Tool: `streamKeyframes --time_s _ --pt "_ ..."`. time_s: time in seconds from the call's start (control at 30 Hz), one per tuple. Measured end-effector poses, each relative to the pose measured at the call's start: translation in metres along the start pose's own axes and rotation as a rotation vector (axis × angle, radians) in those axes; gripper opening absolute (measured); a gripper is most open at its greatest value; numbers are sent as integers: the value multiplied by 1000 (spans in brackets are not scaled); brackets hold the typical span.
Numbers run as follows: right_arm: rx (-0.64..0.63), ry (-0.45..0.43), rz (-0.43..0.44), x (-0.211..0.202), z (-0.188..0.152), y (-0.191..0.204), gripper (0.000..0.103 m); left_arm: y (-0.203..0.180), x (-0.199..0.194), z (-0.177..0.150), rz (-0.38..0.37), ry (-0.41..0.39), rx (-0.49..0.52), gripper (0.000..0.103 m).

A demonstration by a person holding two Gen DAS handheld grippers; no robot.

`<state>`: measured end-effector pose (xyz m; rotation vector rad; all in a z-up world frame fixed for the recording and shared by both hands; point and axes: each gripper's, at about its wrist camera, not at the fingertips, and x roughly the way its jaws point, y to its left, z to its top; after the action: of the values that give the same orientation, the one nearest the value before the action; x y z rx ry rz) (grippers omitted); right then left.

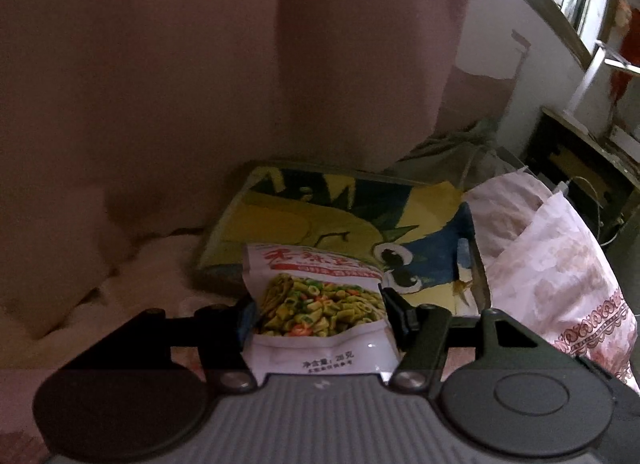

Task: Organize snacks
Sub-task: 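Carry the bag with the left tool into the yellow box while the right tool drops the orange there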

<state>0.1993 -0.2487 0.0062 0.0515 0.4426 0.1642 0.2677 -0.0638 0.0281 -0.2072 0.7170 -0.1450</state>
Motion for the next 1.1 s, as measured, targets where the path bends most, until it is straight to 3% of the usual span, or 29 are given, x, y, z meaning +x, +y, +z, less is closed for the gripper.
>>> streamKeyframes --time_s 0.3,0.67,0.87,1.1 --pt "-8 -44 -92 57 15 -14 36 -16 76 19 -66 17 49 67" --pt "-4 56 -125 115 8 -26 36 -22 149 21 -104 60 19 68" --pt "-9 68 -135 120 4 -28 36 -25 161 12 -109 62 20 73" --pt "9 59 -140 114 5 -33 50 -23 157 11 -100 57 7 80"
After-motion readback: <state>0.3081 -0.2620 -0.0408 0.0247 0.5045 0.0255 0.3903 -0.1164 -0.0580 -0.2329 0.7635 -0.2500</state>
